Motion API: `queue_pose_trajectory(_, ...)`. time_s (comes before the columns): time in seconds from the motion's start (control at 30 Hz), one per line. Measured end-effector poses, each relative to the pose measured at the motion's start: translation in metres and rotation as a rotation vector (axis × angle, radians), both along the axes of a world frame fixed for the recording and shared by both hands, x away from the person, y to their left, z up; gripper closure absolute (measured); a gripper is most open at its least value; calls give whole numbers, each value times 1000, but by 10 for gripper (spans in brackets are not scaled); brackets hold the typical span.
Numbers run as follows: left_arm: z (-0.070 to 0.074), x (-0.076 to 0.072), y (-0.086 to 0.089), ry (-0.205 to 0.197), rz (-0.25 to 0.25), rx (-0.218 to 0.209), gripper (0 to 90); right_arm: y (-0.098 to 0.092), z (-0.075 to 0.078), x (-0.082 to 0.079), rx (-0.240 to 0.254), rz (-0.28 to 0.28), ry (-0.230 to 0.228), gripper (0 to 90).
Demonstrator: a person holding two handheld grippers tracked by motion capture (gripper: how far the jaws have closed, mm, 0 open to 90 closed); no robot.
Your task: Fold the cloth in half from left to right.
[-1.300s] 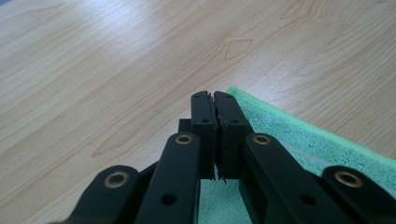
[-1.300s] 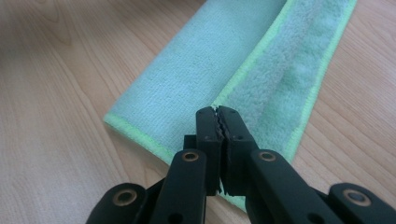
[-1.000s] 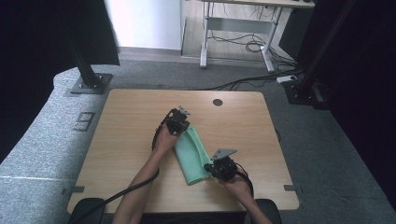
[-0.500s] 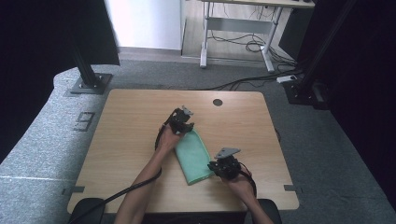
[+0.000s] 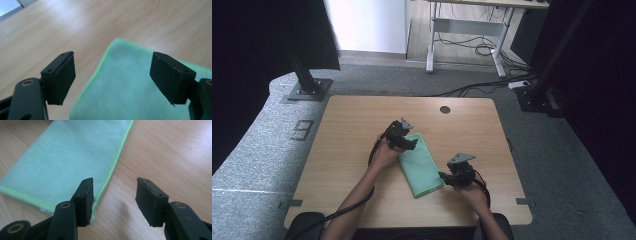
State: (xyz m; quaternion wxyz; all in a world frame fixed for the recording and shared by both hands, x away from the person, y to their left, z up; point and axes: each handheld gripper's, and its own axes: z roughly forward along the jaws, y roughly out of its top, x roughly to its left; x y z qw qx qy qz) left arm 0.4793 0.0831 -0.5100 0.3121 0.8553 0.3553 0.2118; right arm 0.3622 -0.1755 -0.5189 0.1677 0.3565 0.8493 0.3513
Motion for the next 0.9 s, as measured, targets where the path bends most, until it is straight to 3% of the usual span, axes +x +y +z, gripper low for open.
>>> queue_pose_trajectory(0.2,-17,-13,22,28,32,19,178,2,-12,4,-52,11,43,425)
queue_pose_trajectory(0.37,-26,-13,35,45,77,13,179,5,-16,2,-57,25,54,421)
queue_pose_trajectory(0.47,-28,-8,41,49,102,-8,178,8,-18,0,-56,40,58,425)
queue_pose_trajectory(0.53,-27,-5,46,28,127,-29,180,10,-18,-2,-55,60,57,432)
queue_pose_trajectory(0.6,-25,0,53,31,160,-80,206,13,-18,-4,-60,74,51,432)
queue_pose_trajectory(0.7,-28,9,63,50,219,-76,211,14,-18,-5,-61,82,53,432)
queue_pose_trajectory(0.9,-34,14,71,76,237,-124,194,15,-19,-5,-45,83,59,431)
